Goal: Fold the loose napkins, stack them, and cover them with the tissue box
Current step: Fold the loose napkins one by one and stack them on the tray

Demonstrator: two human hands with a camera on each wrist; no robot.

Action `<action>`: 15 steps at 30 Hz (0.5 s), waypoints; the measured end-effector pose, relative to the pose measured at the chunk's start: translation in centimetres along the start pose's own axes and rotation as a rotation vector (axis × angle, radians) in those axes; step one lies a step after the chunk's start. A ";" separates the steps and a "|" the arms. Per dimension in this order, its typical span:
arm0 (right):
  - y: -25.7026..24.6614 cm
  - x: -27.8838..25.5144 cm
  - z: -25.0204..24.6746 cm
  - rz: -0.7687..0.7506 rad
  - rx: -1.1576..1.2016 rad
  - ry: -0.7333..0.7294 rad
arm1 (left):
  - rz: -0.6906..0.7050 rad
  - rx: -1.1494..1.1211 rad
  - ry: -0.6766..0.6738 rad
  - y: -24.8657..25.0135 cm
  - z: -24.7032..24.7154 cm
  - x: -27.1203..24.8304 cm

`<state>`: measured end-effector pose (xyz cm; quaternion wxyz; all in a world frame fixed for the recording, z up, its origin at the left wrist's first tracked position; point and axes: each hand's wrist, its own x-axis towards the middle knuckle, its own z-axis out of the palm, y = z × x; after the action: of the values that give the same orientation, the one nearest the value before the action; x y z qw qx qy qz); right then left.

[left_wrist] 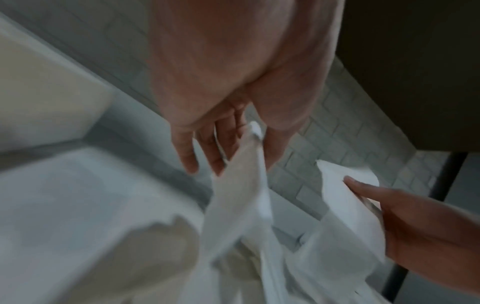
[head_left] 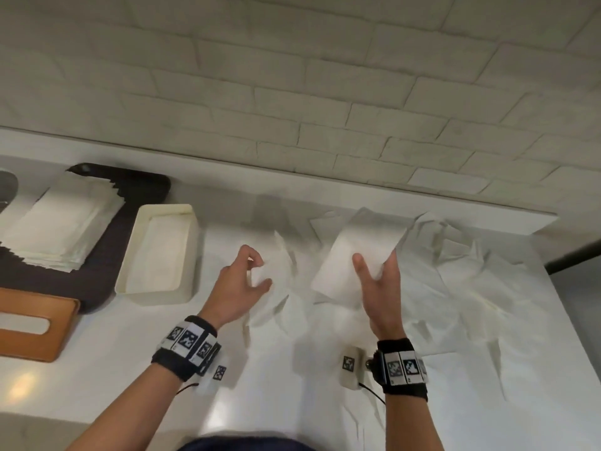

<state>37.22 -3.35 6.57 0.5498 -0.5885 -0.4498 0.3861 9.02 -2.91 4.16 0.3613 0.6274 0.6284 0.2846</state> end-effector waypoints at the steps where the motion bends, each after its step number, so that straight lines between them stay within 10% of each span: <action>1: -0.8 0.0 0.2 -0.038 0.016 -0.012 | 0.033 0.055 0.001 0.4 -0.3 0.0; 8: -3.8 0.3 3.2 -0.107 0.085 -0.122 | 0.018 -0.577 -0.178 6.7 0.9 1.1; 15: -2.6 0.9 5.2 0.072 0.228 0.017 | -0.029 -0.653 -0.322 7.5 1.8 1.6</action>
<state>32.27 -0.99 8.70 0.6027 -0.5413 -0.3770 0.4490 14.91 -1.14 9.12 0.6408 0.5068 0.4482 0.3629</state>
